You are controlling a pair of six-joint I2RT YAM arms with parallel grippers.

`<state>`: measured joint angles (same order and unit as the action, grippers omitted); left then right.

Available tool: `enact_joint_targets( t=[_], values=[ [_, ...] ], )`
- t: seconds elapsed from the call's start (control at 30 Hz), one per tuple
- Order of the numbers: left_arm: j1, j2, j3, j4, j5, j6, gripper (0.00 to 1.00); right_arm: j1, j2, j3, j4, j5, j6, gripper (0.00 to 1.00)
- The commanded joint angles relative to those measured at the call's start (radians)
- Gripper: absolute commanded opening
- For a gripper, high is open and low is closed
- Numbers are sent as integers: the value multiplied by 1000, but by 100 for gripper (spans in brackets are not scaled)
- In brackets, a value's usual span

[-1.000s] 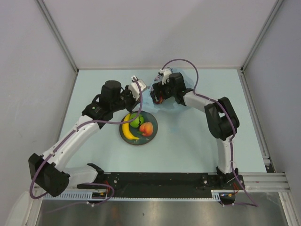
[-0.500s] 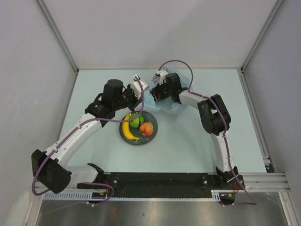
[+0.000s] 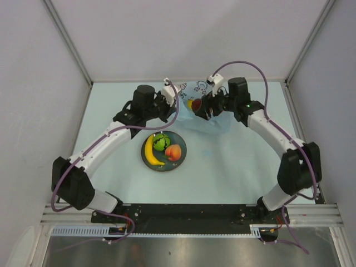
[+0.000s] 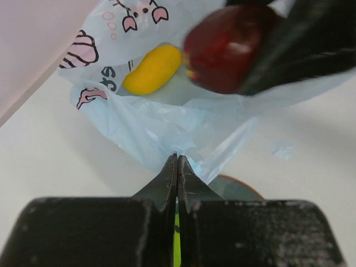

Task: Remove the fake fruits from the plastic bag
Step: Take out the fake fruit from the plastic bag, then place the fake fruit on the plate.

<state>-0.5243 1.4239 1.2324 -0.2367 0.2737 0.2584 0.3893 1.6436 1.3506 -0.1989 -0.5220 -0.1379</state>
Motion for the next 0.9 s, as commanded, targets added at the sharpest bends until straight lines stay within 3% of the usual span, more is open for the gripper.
enact_joint_targets(
  t=[0.0,0.17,0.3,0.43,0.67,0.87],
  values=[
    [9,41,70,62,32,-53,0,-6,-181,-91,-119,-78,-93,39],
    [41,164,220,82,88,-183,0,77,-275,-120,-201,-184,-290,40],
    [53,332,430,71,140,-242,0,100,-175,-125,-177,-219,-328,40],
    [53,385,532,96,148,-246,0,169,-81,-125,-122,-178,-400,39],
    [56,294,484,134,242,-295,0,204,120,-110,157,-24,-54,40],
    [56,210,420,123,263,-304,0,207,254,-59,190,13,18,43]
  ],
)
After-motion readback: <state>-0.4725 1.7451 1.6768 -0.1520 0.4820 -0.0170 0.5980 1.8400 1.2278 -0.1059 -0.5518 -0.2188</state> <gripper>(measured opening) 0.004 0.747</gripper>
